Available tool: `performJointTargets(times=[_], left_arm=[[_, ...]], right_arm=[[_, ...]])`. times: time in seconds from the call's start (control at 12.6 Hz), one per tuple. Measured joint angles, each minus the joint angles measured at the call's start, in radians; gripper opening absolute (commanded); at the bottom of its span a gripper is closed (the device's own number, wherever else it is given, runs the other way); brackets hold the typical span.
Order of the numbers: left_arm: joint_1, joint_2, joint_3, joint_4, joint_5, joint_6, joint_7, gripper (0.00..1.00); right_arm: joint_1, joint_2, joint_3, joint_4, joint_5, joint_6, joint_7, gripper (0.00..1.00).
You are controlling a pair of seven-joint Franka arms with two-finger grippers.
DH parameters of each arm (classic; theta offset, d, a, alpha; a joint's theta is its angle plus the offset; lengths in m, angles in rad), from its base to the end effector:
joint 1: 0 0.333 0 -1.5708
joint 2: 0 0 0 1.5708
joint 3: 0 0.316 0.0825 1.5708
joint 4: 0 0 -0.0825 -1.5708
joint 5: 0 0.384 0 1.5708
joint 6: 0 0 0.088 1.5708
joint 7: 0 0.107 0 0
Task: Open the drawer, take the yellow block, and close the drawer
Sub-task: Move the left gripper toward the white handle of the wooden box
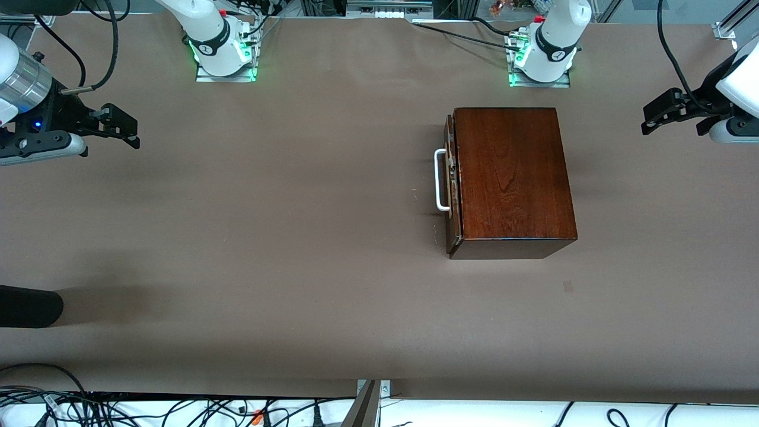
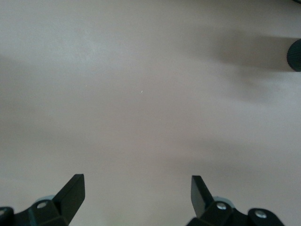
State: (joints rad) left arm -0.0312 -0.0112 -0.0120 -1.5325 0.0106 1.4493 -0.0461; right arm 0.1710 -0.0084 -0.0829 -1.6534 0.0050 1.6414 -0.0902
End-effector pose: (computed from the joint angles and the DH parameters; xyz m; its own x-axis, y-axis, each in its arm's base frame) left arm 0.5380 -0.0221 0.6383 0.9974 0.0043 -0.0714 0.0033 -0.9999 -0.0140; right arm 0.5543 0.0493 0.5962 0.9842 0.1770 -0.0031 0.1770 -0.9842 -0.0060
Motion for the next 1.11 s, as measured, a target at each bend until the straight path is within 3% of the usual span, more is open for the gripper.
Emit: performJointTargets(times=[0.79,0.95,1.11], left_arm=[[-0.007,0.008,-0.006,-0.001,-0.010,-0.021,0.002,1.00],[-0.013,0.058,-0.058,-0.009,-0.031,-0.031,0.003,1.00],[-0.025,0.151,-0.154,-0.009,-0.032,-0.012,-0.018,1.00]], right_arm=[[0.000,0.000,0.000,0.000,0.000,0.000,0.000,1.00],[0.000,0.000,0.000,0.000,0.000,0.000,0.000,1.00],[0.000,0.000,0.000,0.001,0.000,0.000,0.000,1.00]])
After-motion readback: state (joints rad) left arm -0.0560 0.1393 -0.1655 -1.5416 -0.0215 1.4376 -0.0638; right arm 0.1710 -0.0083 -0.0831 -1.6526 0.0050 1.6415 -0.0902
